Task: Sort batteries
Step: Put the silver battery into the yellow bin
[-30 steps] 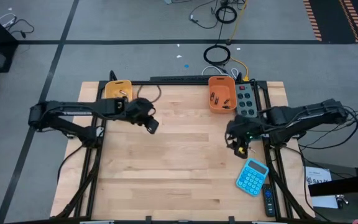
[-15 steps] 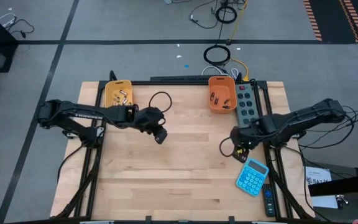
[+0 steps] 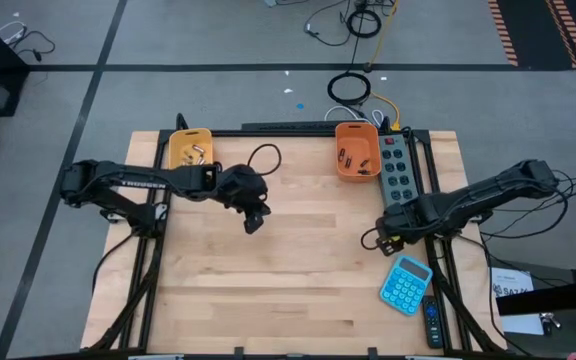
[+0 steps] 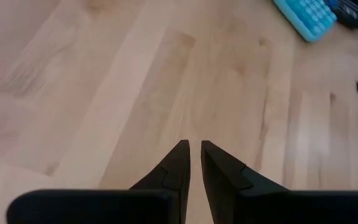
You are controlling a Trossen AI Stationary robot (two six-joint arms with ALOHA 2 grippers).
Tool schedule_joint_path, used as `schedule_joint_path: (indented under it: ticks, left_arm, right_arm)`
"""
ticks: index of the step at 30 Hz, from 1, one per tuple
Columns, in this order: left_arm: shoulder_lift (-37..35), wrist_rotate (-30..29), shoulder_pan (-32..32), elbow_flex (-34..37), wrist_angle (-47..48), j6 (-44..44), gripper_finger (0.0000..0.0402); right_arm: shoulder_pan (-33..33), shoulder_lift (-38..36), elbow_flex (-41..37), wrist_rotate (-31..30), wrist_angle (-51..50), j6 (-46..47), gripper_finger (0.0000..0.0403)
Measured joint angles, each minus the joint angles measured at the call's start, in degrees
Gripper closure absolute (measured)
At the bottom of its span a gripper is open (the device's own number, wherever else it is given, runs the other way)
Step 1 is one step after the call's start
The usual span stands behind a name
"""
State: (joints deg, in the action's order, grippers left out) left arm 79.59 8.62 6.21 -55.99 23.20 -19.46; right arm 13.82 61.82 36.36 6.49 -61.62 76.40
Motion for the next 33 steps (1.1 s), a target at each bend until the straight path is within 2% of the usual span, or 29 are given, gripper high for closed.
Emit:
schedule_joint_path:
  ticks: [2,6,8,16,18,23,28,31,33]
  left_arm:
    - [0.0,1.1,0.4,0.0,0.0,1.9,0.0352]
    - [0.0,1.7,0.6,0.0,0.0,4.9,0.0352]
    - [0.0,1.7,0.6,0.0,0.0,6.3,0.0352]
    - [0.0,1.7,0.6,0.0,0.0,8.4,0.0352]
    - [0.0,1.7,0.6,0.0,0.0,9.3,0.0352]
    - [0.0,1.7,0.6,0.0,0.1,9.9,0.0352]
    - [0.0,1.7,0.6,0.0,0.2,9.9,0.0352]
    - [0.0,1.7,0.6,0.0,0.5,9.8,0.0352]
    - [0.0,1.7,0.6,0.0,0.8,9.8,0.0352]
  right_arm:
    - [-0.1,1.0,0.0,1.6,0.0,-0.8,0.0211]
    - [-1.5,4.8,0.2,11.2,0.6,-5.9,0.0197]
    - [-1.3,8.0,1.6,13.8,0.6,-9.9,0.0196]
    - [-3.5,23.1,5.9,20.2,-12.5,-36.0,0.0199]
    - [-4.2,26.3,8.0,18.6,-15.9,-42.8,0.0199]
    - [-5.3,31.9,14.7,6.4,-18.5,-56.0,0.0199]
    - [-5.8,36.4,15.5,4.5,-15.7,-69.6,0.0199]
    - [-6.2,40.2,15.5,1.6,-18.5,-72.5,0.0199]
    - [-6.9,42.9,15.4,1.7,-20.9,-72.5,0.0199]
